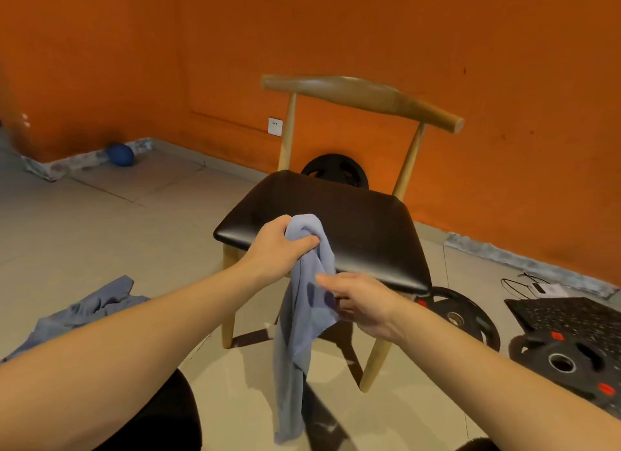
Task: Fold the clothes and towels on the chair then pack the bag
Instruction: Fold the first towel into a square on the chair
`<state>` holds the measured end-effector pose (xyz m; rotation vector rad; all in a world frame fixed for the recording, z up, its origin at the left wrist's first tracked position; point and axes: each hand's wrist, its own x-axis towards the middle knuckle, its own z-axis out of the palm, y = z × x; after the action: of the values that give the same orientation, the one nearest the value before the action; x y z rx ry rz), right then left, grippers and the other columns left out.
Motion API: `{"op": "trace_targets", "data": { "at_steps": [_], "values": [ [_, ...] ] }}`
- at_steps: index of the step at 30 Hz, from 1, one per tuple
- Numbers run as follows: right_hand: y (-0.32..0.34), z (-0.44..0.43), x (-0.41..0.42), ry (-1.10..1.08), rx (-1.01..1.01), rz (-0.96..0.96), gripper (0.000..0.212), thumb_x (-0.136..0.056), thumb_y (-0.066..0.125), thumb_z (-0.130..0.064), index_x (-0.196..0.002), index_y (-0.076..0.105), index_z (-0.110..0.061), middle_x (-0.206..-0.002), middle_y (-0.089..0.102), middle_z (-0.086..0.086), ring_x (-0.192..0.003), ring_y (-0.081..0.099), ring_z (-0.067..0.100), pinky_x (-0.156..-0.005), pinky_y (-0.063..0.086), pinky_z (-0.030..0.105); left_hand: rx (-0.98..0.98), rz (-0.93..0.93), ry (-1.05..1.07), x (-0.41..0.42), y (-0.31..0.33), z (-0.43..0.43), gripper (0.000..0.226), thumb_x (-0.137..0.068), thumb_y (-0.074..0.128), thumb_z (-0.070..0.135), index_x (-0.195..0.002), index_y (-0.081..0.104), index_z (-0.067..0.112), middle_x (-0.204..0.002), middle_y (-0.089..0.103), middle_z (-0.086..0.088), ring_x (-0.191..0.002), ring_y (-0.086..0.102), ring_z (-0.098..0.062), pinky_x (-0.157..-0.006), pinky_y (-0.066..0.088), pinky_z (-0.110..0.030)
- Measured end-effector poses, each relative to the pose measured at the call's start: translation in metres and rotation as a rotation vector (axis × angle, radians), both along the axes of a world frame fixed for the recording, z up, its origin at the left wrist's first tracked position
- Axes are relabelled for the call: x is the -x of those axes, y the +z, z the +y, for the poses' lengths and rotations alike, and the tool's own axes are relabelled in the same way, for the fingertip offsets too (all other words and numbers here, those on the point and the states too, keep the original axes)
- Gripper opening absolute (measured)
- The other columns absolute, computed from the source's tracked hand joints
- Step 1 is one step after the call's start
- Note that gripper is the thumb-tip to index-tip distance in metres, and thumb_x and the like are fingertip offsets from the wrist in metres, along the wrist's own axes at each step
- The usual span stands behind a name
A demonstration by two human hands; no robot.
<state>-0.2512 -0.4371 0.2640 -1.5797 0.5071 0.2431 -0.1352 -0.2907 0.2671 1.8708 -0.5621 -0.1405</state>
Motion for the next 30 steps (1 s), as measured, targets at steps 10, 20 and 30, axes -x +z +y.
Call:
{"op": "trace_targets", "data": {
  "at_steps": [10,20,30],
  "values": [
    [0.018,-0.033,0.01,-0.011,-0.255,-0.131,0.041,-0.092,0.073,-0.015,-0.129,0.064,0.0,-0.127,0.066,0.023,-0.112,0.064,0.031,-0.105,0.049,0.048,0.149,0.263,-0.021,-0.012,0.021,0.031,0.031,-0.089,0.074,0.042,-0.11,0.063,0.021,-0.104,0.069,-0.004,-0.098,0.066,-0.021,-0.078,0.058,-0.035],
    [0.085,-0.058,0.012,-0.22,-0.551,-0.351,0.028,-0.064,0.082,-0.005,-0.08,0.059,-0.005,-0.074,0.058,0.009,-0.07,0.058,0.021,-0.073,0.049,0.033,0.2,0.589,-0.32,-0.025,0.074,0.056,0.029,-0.099,0.062,0.034,-0.118,0.075,0.017,-0.112,0.076,-0.009,-0.108,0.07,-0.026,-0.095,0.053,-0.041],
    [0.124,-0.099,-0.001,-0.233,-0.117,-0.366,0.026,-0.093,0.056,-0.005,-0.116,0.069,-0.006,-0.107,0.072,0.014,-0.087,0.069,0.027,-0.078,0.055,0.04,0.271,0.493,-0.118,-0.059,0.116,0.035,0.034,-0.093,0.069,0.007,-0.126,0.066,0.015,-0.119,0.07,-0.004,-0.106,0.061,-0.019,-0.086,0.046,-0.028]
  ]
}}
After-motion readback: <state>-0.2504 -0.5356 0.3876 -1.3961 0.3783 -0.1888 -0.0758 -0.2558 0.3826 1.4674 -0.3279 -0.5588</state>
